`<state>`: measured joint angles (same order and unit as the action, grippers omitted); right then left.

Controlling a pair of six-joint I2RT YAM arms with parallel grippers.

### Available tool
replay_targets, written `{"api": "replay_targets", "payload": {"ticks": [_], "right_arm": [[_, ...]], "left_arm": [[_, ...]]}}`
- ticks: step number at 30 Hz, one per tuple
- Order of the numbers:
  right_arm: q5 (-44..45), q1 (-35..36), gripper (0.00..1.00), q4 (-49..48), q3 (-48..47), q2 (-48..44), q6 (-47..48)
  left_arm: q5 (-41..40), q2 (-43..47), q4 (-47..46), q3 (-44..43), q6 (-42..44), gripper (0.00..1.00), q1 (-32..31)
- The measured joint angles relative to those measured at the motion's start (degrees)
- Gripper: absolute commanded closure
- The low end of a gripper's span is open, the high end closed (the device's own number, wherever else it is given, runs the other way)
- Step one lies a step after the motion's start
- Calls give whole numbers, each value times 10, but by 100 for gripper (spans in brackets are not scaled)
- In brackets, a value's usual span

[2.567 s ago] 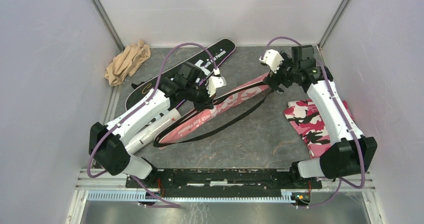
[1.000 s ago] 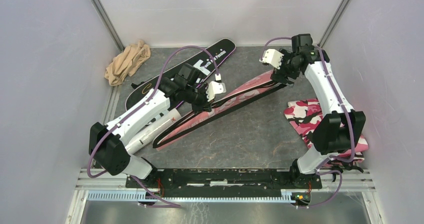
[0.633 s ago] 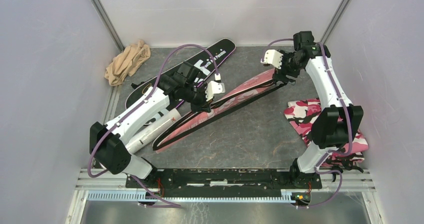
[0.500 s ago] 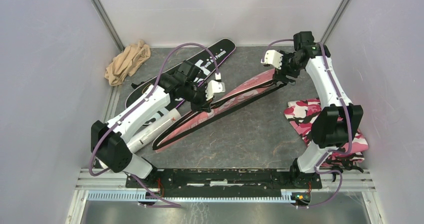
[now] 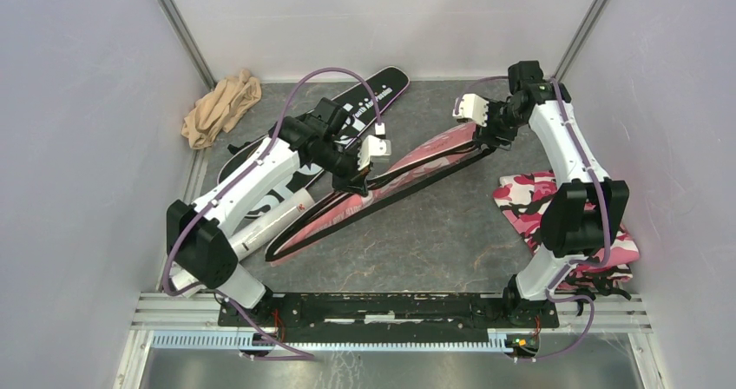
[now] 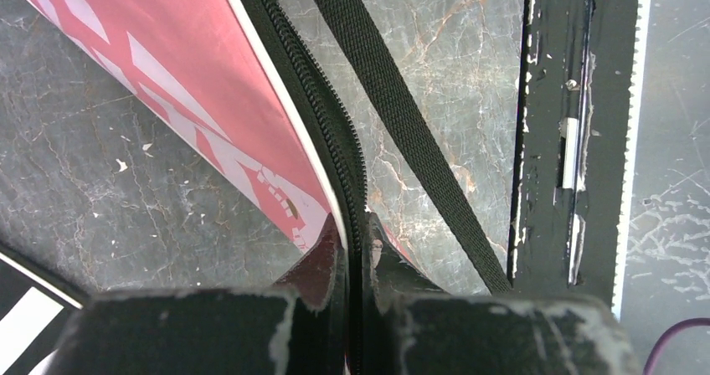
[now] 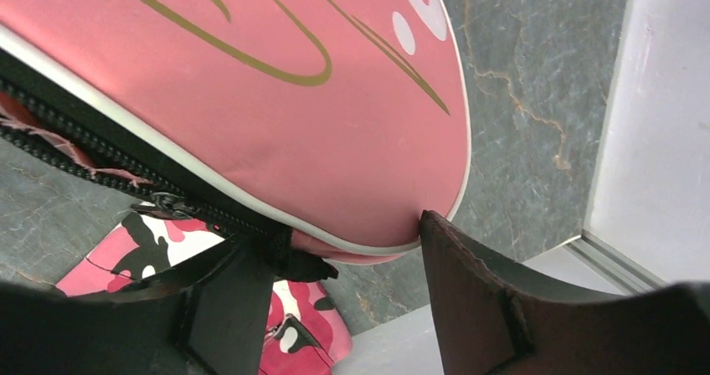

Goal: Pack up the badminton gear
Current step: Zip the racket bag at the center of the board.

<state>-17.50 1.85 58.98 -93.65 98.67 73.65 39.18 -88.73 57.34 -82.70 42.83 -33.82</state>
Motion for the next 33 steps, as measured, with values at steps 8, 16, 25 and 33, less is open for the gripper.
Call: {"api": "replay_targets", "payload": {"ticks": [8, 16, 25, 33], "right_arm": [[-23, -1, 82, -5, 9, 0, 21], [-26, -3, 100, -5, 29, -17, 40], [-15, -7, 100, 50, 66, -93, 50], [2, -7, 100, 90, 67, -120, 6]], "left_arm": [[33, -32, 27, -32, 2, 98, 23], [43, -58, 54, -68, 4, 75, 47], [43, -123, 60, -179, 31, 39, 47], [47, -185, 32, -273, -4, 27, 40]]}}
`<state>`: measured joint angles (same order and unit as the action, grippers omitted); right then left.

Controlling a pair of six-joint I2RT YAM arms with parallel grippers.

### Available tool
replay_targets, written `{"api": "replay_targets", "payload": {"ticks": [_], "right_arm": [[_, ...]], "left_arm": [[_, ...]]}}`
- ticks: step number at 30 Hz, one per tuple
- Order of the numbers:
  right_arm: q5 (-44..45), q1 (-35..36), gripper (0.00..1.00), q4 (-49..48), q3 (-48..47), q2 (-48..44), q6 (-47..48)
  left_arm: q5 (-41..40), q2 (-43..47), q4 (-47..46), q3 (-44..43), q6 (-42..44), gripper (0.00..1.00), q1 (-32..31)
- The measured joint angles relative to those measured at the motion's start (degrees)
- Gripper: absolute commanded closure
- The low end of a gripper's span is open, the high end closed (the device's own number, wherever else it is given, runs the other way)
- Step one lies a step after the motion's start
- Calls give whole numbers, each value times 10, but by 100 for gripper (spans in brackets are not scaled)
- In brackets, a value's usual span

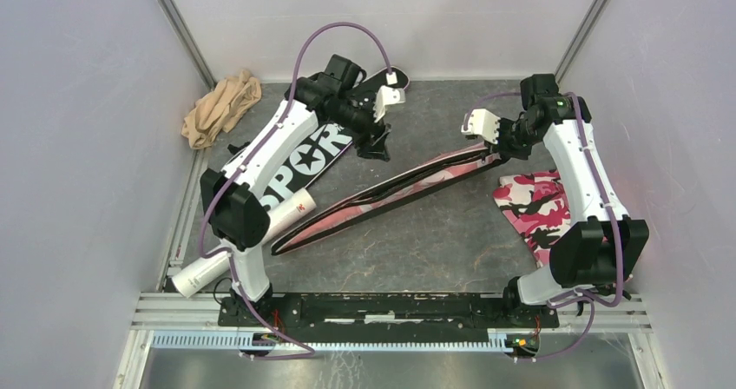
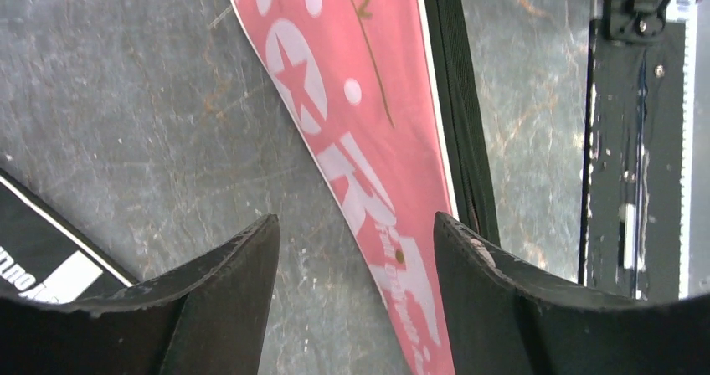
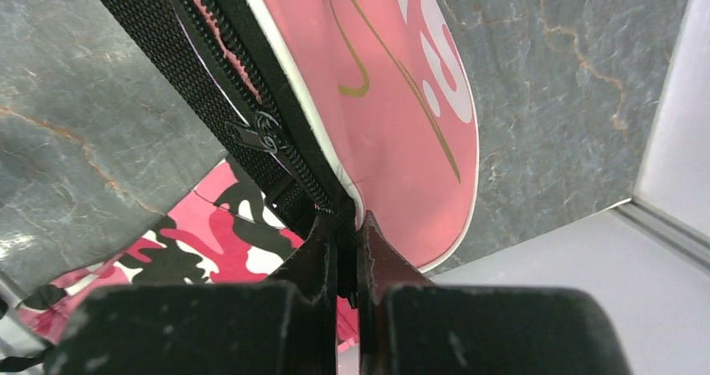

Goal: Pack up the badminton gear
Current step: Zip the racket bag at the center of the board.

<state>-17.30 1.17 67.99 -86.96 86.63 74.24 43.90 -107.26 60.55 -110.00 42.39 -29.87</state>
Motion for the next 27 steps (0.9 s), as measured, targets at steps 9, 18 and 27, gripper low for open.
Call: {"api": "replay_targets", "payload": {"ticks": [9, 18, 27], "right_arm": [[6, -5, 100, 20, -4, 3, -107], [9, -83, 100, 30, -35, 16, -157], [-14, -134, 100, 33, -37, 16, -209]], "left_arm": [[-108, 43, -226, 93, -232, 28, -104], [-171, 44, -300, 83, -341, 30, -149], [-262, 0, -330, -31, -410, 47, -215]]}}
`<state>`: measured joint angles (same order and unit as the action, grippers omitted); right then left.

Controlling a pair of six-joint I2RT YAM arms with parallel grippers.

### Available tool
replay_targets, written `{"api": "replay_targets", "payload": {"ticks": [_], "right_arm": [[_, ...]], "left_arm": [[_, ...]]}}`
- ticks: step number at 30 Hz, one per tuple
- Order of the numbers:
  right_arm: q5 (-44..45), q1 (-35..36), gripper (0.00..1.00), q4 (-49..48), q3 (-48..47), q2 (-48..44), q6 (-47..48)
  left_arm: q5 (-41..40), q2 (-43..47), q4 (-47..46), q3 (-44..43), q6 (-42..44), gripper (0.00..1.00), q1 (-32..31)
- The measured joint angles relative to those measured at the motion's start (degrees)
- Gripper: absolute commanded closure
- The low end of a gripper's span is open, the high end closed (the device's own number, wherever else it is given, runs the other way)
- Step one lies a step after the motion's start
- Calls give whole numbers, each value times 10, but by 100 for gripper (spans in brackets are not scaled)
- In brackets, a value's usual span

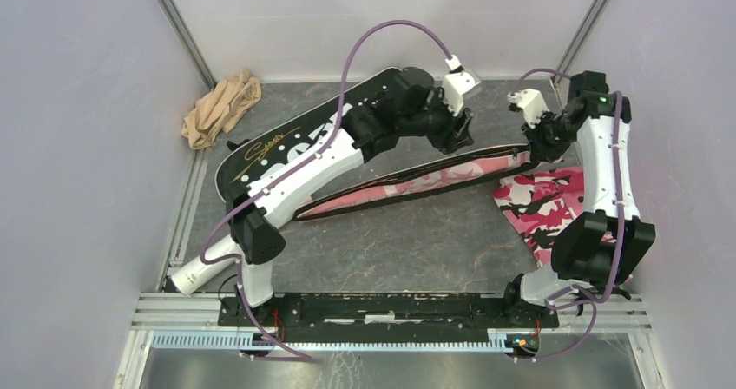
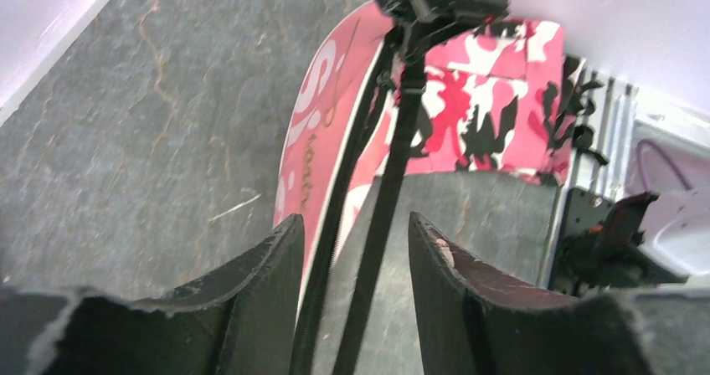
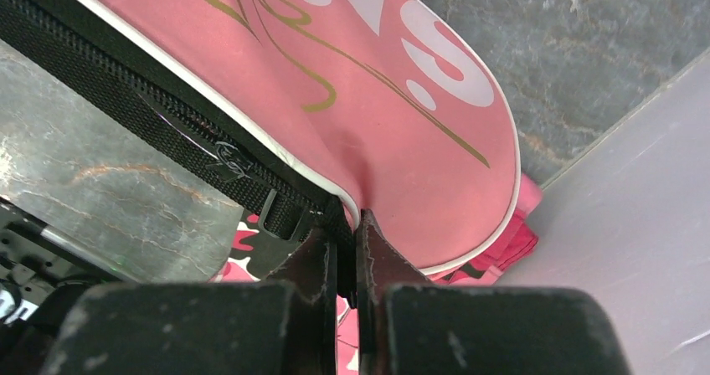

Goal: Pack up the badminton gear
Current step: Zip the racket bag at the center of the board.

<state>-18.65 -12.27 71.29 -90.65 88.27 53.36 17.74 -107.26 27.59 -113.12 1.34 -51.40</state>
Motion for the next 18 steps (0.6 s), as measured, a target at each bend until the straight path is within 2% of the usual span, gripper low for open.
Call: {"api": "replay_targets", "payload": {"ticks": [3, 8, 13, 18], "right_arm": [[-21, -34, 100, 0, 0, 0, -22], [-35, -52, 100, -2, 10, -5, -41], [-50, -52, 100, -2, 31, -20, -53], [-56, -51, 100, -2, 37, -25, -59]], "left_arm": [[-32, -30, -3, -47, -24, 49, -36], [-74, -83, -5, -98, -60, 50, -83], [-115, -123, -10, -104, -93, 51, -116], [-130, -165, -21, -114, -135, 58, -129]]}}
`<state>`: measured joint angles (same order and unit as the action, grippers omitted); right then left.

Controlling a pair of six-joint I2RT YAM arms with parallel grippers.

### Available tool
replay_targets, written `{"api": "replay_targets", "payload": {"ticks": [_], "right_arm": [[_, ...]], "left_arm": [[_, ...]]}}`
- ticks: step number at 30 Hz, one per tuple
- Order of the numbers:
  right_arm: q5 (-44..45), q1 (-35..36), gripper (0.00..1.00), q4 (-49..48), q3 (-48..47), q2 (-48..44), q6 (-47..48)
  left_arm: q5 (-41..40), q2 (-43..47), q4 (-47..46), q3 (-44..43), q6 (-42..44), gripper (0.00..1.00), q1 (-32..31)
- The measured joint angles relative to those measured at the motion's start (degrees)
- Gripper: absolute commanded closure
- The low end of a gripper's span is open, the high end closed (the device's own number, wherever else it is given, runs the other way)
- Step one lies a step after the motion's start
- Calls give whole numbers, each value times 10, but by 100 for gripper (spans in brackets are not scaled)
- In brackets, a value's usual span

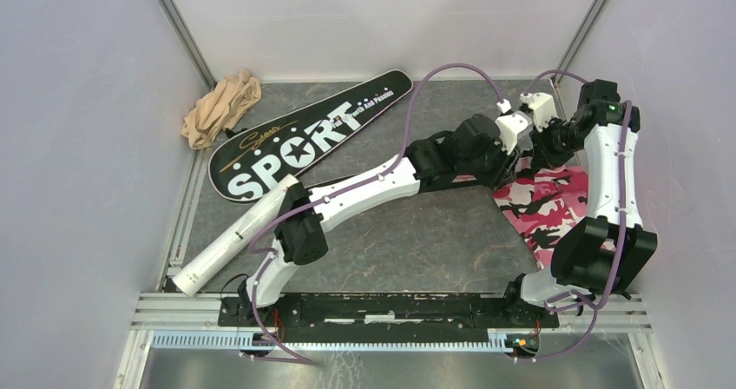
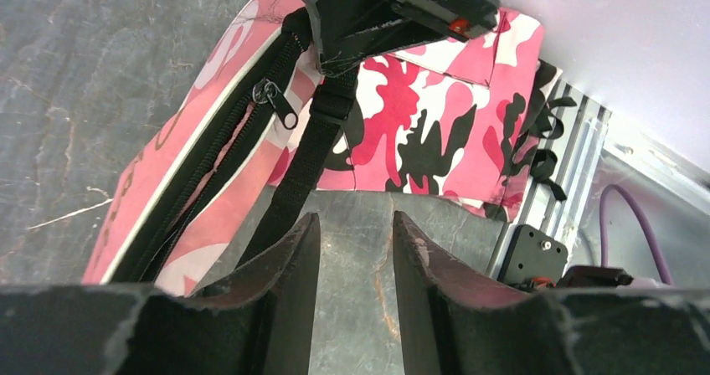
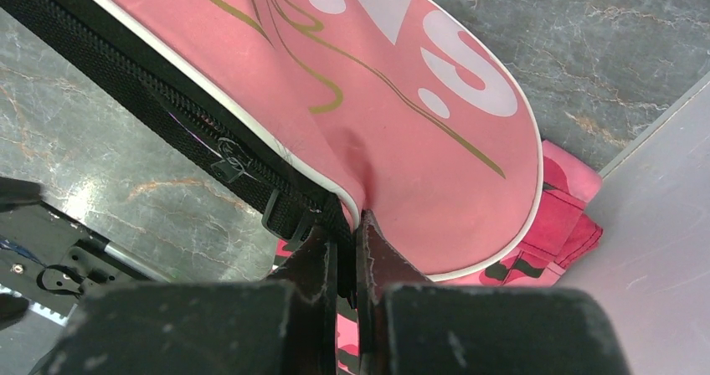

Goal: Pack up the badminton gear
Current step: Zip the racket bag at the center of the board.

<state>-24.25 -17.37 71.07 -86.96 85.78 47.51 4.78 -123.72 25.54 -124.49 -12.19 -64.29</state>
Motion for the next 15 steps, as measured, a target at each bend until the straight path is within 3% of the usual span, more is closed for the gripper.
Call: {"api": "replay_targets", "payload": {"ticks": [15], "right_arm": [[-6, 0, 100, 0, 2, -2, -2]], "left_arm": [[-33, -80, -49, -65, -86, 53, 10]]}}
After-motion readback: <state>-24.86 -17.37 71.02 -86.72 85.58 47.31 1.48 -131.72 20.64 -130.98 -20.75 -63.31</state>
